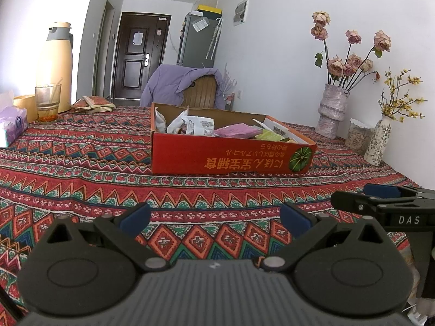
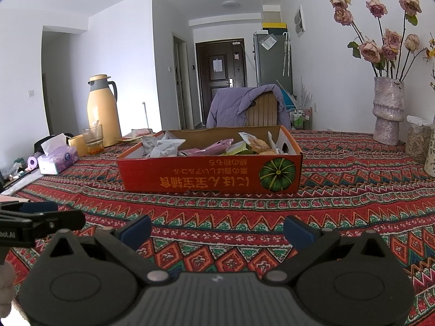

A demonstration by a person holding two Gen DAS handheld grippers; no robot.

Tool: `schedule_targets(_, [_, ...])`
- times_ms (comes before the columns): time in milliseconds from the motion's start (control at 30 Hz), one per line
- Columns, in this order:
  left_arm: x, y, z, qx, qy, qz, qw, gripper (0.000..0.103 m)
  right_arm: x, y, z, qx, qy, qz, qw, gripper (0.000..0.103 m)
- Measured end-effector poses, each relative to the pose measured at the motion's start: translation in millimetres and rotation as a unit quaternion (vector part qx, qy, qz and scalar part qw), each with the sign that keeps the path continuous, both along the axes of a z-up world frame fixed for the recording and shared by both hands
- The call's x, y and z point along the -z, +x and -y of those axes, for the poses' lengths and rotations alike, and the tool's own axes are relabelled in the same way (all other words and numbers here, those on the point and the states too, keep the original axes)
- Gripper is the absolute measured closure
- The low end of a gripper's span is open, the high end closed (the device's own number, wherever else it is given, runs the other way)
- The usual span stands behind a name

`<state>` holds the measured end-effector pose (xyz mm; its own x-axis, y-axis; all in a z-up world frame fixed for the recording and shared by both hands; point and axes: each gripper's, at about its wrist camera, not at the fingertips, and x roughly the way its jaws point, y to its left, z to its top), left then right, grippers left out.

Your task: Organize snacks

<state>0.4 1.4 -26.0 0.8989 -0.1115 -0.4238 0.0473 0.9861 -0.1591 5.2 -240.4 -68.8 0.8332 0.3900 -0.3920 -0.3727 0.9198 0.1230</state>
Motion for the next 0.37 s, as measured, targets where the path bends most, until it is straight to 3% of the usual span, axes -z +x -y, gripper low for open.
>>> schedule_targets(367, [-0.2, -1.6, -0.2, 0.004, -0.002, 0.002, 1.0, 0.0, 0.0, -0.4, -0.4, 0.0, -0.001, 0.0, 1.0, 0.0])
